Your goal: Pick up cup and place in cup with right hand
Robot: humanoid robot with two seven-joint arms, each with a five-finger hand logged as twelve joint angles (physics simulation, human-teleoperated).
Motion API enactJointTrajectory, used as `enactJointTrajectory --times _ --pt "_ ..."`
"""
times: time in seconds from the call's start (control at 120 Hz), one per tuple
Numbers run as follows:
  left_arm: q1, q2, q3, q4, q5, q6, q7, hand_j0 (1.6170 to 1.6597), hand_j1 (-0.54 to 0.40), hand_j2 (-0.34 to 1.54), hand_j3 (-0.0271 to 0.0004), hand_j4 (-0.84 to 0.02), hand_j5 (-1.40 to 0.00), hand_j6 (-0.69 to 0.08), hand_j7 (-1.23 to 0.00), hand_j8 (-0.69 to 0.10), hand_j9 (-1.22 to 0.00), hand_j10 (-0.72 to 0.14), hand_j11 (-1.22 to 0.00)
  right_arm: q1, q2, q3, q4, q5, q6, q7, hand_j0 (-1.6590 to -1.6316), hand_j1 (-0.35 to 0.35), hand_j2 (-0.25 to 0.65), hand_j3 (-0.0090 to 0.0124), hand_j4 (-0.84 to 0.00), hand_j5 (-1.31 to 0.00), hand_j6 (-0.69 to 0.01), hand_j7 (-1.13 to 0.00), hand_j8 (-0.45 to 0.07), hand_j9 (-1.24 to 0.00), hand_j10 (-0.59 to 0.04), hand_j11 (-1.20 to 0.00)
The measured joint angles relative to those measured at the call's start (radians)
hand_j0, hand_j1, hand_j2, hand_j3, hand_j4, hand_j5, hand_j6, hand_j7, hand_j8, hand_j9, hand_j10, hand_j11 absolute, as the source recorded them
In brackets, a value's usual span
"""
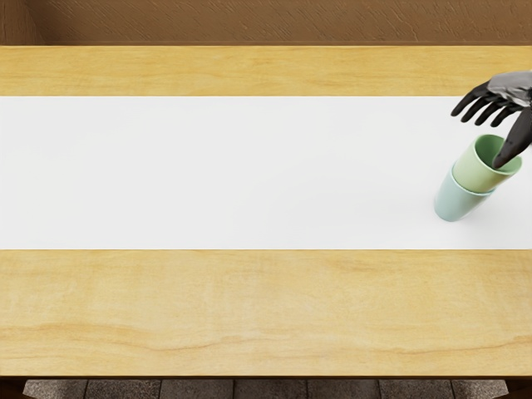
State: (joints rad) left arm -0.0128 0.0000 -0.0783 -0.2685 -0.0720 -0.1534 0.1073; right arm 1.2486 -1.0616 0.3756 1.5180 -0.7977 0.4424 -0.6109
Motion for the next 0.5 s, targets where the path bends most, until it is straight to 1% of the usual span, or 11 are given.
enactJointTrajectory --times 0.067,0.117,0.192,0.267,0.375,0.5 --pt "0.000 0.000 0.000 0.000 0.000 0.000 0.000 1.6581 0.349 0.00 -0.0001 0.000 0.00 0.000 0.00 0.000 0.00 0.000 0.00 0.001 0.005 0.003 0.014 0.001 -0.012 0.000 -1.6579 -0.005 -0.051 0.0000 -0.298 -0.38 -0.297 -0.38 -0.290 -0.38 -0.291 -0.38" --pt "0.000 0.000 0.000 0.000 0.000 0.000 0.000 1.6581 0.349 0.00 -0.0001 0.000 0.00 0.000 0.00 0.000 0.00 0.000 0.00 0.001 0.020 0.018 0.021 0.013 -0.019 0.000 -1.6579 -0.061 -0.043 0.0000 -0.252 -0.32 -0.251 -0.32 -0.245 -0.32 -0.245 -0.32" --pt "-0.001 0.000 0.000 0.000 0.000 0.000 0.000 1.6581 0.349 0.00 -0.0001 0.000 0.00 0.000 0.00 0.000 0.00 0.000 0.00 0.002 0.044 0.049 0.026 0.080 -0.019 0.000 -1.6580 -0.138 -0.031 0.0000 -0.187 -0.24 -0.187 -0.24 -0.182 -0.24 -0.182 -0.24" --pt "0.000 0.000 0.000 0.000 0.000 0.000 0.000 1.6581 0.349 0.00 -0.0001 0.000 0.00 0.000 0.00 0.000 0.00 0.000 0.00 0.003 0.075 0.072 0.029 0.148 -0.017 0.000 -1.6580 -0.191 -0.023 0.0000 -0.141 -0.18 -0.142 -0.18 -0.138 -0.18 -0.138 -0.18" --pt "0.000 0.000 0.000 0.000 0.000 0.000 0.000 1.6581 0.349 0.00 -0.0001 0.000 0.00 0.000 0.00 0.000 0.00 0.000 0.00 0.004 0.099 0.101 0.030 0.232 -0.013 0.000 -1.6580 -0.242 -0.015 0.0000 -0.098 -0.12 -0.099 -0.12 -0.096 -0.12 -0.095 -0.12" --pt "0.000 0.000 0.001 0.000 -0.001 0.000 0.000 1.6581 0.349 0.00 -0.0001 0.000 0.00 0.000 0.00 0.000 0.00 0.000 0.00 0.002 0.123 0.114 0.029 0.321 -0.011 0.000 -1.6580 -0.275 -0.011 0.0000 -0.068 -0.08 -0.070 -0.08 -0.068 -0.08 -0.066 -0.08"
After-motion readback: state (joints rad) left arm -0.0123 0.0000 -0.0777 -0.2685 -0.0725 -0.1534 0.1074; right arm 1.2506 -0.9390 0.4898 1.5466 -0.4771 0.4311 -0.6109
